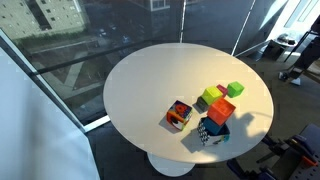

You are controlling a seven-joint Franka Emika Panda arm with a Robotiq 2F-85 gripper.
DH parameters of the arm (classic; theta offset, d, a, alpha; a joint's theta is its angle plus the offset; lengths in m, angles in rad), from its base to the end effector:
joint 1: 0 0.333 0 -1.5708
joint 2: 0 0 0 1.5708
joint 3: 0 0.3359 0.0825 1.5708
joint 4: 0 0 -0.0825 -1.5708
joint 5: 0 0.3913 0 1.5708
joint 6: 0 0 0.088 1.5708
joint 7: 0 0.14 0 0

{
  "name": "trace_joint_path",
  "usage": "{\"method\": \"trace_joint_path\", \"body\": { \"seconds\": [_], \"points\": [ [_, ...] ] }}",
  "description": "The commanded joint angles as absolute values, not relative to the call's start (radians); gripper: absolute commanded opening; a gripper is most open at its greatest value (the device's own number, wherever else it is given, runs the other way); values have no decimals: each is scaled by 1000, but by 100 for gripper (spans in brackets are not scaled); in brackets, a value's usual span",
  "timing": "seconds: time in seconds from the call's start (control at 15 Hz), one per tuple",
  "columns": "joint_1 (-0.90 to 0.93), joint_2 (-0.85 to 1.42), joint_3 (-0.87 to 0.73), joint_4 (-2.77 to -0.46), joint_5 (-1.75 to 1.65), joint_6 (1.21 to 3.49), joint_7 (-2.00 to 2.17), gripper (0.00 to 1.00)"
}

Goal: Put the yellow block on the table

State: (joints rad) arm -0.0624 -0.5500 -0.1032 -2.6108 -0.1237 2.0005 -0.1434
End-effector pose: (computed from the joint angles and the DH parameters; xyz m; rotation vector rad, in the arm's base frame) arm 0.3524 -0.0687 0.4051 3.0914 0.0768 -0.1063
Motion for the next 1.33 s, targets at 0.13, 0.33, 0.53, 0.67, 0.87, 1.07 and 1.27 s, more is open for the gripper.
{"method": "trace_joint_path", "body": {
  "seconds": [0.13, 0.33, 0.53, 0.67, 0.87, 1.07, 1.27],
  "points": [
    [-57, -482, -100, -2584, -52, 2057, -113, 100],
    [-59, -454, -97, -2586, -38, 2115, -104, 100],
    [-64, -429, -90, -2586, -40, 2169, -80, 100],
    [-65, -447, -96, -2608, -50, 2164, -103, 100],
    [-65, -437, -95, -2606, -50, 2176, -98, 100],
    [-65, -437, -95, -2605, -50, 2176, -97, 100],
    [-65, -437, -95, -2605, -50, 2176, -96, 100]
  ]
}}
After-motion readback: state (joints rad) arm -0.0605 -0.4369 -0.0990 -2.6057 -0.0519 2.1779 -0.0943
